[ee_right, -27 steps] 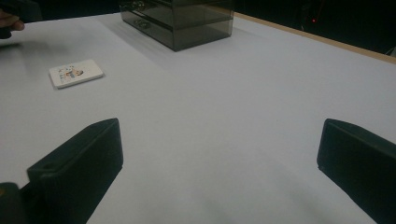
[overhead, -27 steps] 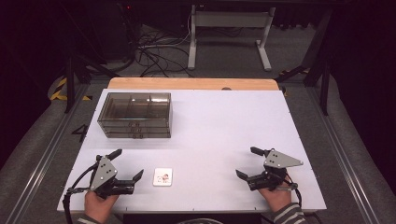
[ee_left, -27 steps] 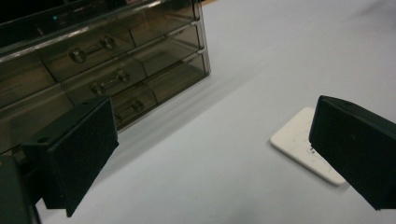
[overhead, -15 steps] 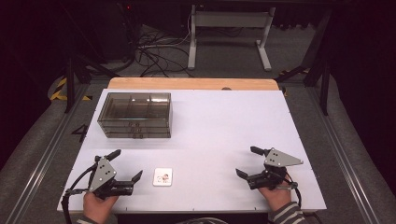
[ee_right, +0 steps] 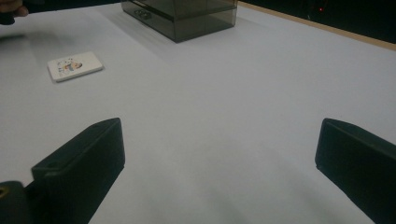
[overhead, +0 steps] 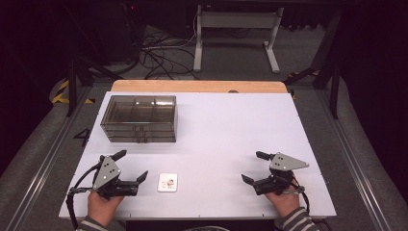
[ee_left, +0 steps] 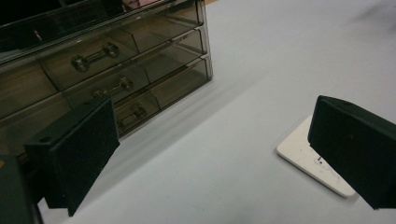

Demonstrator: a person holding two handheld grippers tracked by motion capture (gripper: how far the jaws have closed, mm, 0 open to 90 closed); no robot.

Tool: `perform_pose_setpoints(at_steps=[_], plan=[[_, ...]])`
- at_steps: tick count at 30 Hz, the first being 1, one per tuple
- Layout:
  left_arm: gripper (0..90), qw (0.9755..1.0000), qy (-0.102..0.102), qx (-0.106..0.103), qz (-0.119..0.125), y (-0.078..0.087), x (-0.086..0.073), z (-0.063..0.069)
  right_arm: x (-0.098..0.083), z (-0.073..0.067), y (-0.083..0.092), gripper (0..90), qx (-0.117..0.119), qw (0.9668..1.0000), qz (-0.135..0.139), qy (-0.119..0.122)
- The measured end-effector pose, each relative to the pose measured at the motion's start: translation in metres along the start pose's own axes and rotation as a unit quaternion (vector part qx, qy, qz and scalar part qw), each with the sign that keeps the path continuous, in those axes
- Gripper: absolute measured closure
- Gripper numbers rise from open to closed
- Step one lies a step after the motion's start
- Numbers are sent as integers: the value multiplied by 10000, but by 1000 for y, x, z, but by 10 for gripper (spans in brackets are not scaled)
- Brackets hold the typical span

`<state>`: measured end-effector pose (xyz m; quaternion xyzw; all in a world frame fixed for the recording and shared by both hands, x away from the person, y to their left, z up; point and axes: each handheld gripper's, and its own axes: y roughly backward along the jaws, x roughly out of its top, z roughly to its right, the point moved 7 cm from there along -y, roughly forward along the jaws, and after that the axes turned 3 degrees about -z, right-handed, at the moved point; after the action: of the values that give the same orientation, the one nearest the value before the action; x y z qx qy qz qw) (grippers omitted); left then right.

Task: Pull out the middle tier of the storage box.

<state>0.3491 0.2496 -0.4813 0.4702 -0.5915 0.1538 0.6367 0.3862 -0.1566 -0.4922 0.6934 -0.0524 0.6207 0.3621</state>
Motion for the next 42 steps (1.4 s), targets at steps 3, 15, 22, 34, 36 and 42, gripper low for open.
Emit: perform_pose_setpoints(at_steps=[3, 15, 22, 34, 36, 42], plan=[[27, 9999, -113, 18, 26, -2, 5, -1, 0, -1, -1, 21, -11, 10000, -39, 48], [30, 9997, -258, -23, -43, -10, 16, -5, -4, 0, -1, 18, -57, 9999, -106, -75], [33, 9996, -227, -133, 45, -15, 24, -11, -4, 0, 0, 18, -76, 9999, -76, -82], [43, 9990, -381, -224, -116, -23, 29, -15, -5, -1, 0, 17, -74, 9999, -78, -74], [53, 9981, -535, -255, -181, -23, 29, -14, -4, -1, 0, 17, -70, 9999, -72, -70], [87, 9953, -848, -425, -214, -21, 33, -10, -4, -1, 0, 17, -52, 9999, -61, -70]])
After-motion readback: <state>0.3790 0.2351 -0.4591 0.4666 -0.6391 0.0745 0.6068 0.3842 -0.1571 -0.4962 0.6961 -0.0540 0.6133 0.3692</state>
